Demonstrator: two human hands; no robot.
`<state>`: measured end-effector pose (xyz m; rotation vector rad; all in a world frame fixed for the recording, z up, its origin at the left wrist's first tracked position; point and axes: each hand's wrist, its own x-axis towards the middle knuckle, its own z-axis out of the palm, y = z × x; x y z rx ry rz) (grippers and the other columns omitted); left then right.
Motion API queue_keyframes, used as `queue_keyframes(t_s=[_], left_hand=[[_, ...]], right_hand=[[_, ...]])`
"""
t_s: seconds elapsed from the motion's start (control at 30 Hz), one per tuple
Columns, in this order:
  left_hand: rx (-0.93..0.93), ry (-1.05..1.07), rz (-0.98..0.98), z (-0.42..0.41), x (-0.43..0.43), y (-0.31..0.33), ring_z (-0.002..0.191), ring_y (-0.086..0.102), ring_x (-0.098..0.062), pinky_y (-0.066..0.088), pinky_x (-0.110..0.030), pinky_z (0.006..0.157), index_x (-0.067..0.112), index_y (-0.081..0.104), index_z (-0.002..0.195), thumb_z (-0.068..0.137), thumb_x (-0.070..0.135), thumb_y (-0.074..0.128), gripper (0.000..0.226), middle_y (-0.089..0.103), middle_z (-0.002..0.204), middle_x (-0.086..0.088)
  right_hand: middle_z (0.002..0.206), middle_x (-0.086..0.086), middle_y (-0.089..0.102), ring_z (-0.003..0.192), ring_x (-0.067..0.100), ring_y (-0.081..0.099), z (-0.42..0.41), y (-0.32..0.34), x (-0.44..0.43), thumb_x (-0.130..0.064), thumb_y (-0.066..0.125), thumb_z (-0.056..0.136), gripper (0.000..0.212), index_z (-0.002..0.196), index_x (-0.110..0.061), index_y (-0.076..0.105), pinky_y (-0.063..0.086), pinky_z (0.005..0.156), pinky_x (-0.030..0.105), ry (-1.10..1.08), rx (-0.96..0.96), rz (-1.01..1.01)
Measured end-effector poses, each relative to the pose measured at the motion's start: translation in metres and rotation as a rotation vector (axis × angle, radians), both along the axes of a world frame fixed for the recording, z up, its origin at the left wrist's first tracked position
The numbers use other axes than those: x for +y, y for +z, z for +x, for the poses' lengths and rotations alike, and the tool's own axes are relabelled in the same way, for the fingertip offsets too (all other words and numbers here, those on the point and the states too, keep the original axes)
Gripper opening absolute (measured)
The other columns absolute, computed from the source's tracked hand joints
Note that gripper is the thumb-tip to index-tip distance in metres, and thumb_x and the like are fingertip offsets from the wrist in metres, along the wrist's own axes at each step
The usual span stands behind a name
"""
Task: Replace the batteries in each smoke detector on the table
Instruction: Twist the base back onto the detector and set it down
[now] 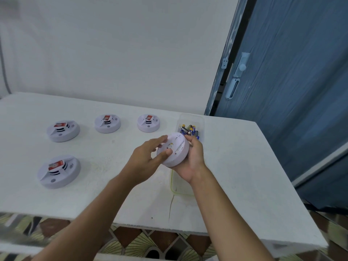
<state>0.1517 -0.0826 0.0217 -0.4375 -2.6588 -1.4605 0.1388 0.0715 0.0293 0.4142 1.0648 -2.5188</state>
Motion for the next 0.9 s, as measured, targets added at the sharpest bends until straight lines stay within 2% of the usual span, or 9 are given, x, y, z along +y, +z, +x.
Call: queue_keyframes(t_s=[0.17, 0.27, 0.37, 0.43, 0.5, 0.6, 0.67, 0.77, 0.9], left_hand=[[0.092, -0.061, -0.009, 0.012, -0.004, -0.011, 0.119, 0.042, 0.019, 0.028, 0.003, 0.095, 0.029, 0.051, 0.138, 0.072, 0.046, 0.079, 0.074, 0.050, 0.135, 0.024], [0.212, 0.039, -0.006, 0.012, -0.003, -0.015, 0.115, 0.051, 0.011, 0.035, -0.002, 0.094, 0.023, 0.058, 0.132, 0.082, 0.034, 0.074, 0.053, 0.061, 0.130, 0.013], [0.209, 0.080, 0.010, 0.012, -0.002, -0.007, 0.107, 0.061, 0.000, 0.047, -0.017, 0.090, 0.027, 0.059, 0.130, 0.092, 0.036, 0.064, 0.039, 0.067, 0.118, 0.019], [0.171, 0.088, 0.104, 0.012, -0.001, -0.001, 0.103, 0.062, 0.004, 0.047, -0.012, 0.085, 0.026, 0.060, 0.126, 0.094, 0.030, 0.062, 0.033, 0.067, 0.110, 0.026], [0.087, 0.113, 0.255, 0.010, 0.000, 0.006, 0.097, 0.064, 0.006, 0.046, -0.008, 0.080, 0.021, 0.062, 0.121, 0.096, 0.026, 0.059, 0.027, 0.069, 0.103, 0.025], [-0.064, 0.089, 0.485, 0.004, -0.002, 0.013, 0.101, 0.068, -0.011, 0.056, -0.028, 0.085, 0.014, 0.062, 0.124, 0.101, 0.027, 0.048, 0.030, 0.073, 0.107, 0.003], [-0.159, 0.055, 0.595, 0.001, -0.003, 0.017, 0.102, 0.069, -0.021, 0.058, -0.035, 0.084, 0.011, 0.061, 0.124, 0.103, 0.027, 0.043, 0.032, 0.073, 0.109, -0.005], [-0.246, 0.020, 0.684, -0.001, -0.005, 0.020, 0.103, 0.069, -0.024, 0.058, -0.031, 0.082, 0.008, 0.061, 0.123, 0.103, 0.026, 0.041, 0.033, 0.073, 0.111, -0.008], [-0.278, 0.061, 0.748, -0.002, -0.003, 0.020, 0.103, 0.069, -0.026, 0.058, -0.032, 0.080, 0.005, 0.061, 0.125, 0.103, 0.027, 0.042, 0.037, 0.072, 0.112, -0.010]], right_hand=[[0.113, 0.021, 0.062, 0.100, 0.040, 0.062, 0.000, 0.002, -0.001, -0.048, 0.046, 0.100, 0.046, 0.123, -0.011, 0.058, 0.051, 0.090, 0.055, -0.076, -0.046, -0.059], [0.117, 0.018, 0.059, 0.101, 0.039, 0.060, 0.001, 0.006, 0.000, -0.056, 0.043, 0.099, 0.051, 0.124, -0.014, 0.058, 0.054, 0.077, 0.048, -0.025, -0.036, -0.009], [0.119, 0.011, 0.064, 0.110, 0.033, 0.062, 0.003, 0.009, 0.002, -0.063, 0.035, 0.099, 0.057, 0.129, -0.021, 0.059, 0.052, 0.086, 0.052, 0.048, 0.005, 0.142], [0.120, 0.003, 0.066, 0.114, 0.025, 0.061, 0.004, 0.010, 0.002, -0.061, 0.034, 0.100, 0.054, 0.132, -0.026, 0.059, 0.046, 0.093, 0.050, 0.060, 0.057, 0.260], [0.116, -0.003, 0.067, 0.109, 0.017, 0.061, 0.004, 0.010, 0.002, -0.055, 0.040, 0.101, 0.044, 0.130, -0.027, 0.060, 0.046, 0.089, 0.042, 0.016, 0.110, 0.356], [0.106, -0.004, 0.069, 0.095, 0.014, 0.062, 0.003, 0.010, 0.004, -0.040, 0.051, 0.102, 0.030, 0.120, -0.021, 0.065, 0.045, 0.083, 0.032, -0.061, 0.197, 0.465], [0.102, -0.001, 0.071, 0.089, 0.013, 0.065, 0.003, 0.012, 0.006, -0.031, 0.056, 0.101, 0.025, 0.116, -0.014, 0.067, 0.049, 0.077, 0.026, -0.076, 0.241, 0.477], [0.100, 0.006, 0.072, 0.086, 0.014, 0.068, 0.004, 0.015, 0.009, -0.019, 0.059, 0.100, 0.030, 0.122, 0.000, 0.064, 0.057, 0.072, 0.022, -0.078, 0.269, 0.414], [0.093, 0.002, 0.073, 0.077, 0.010, 0.068, 0.005, 0.018, 0.009, -0.018, 0.062, 0.099, 0.027, 0.120, -0.002, 0.065, 0.057, 0.069, 0.020, -0.075, 0.269, 0.432]])
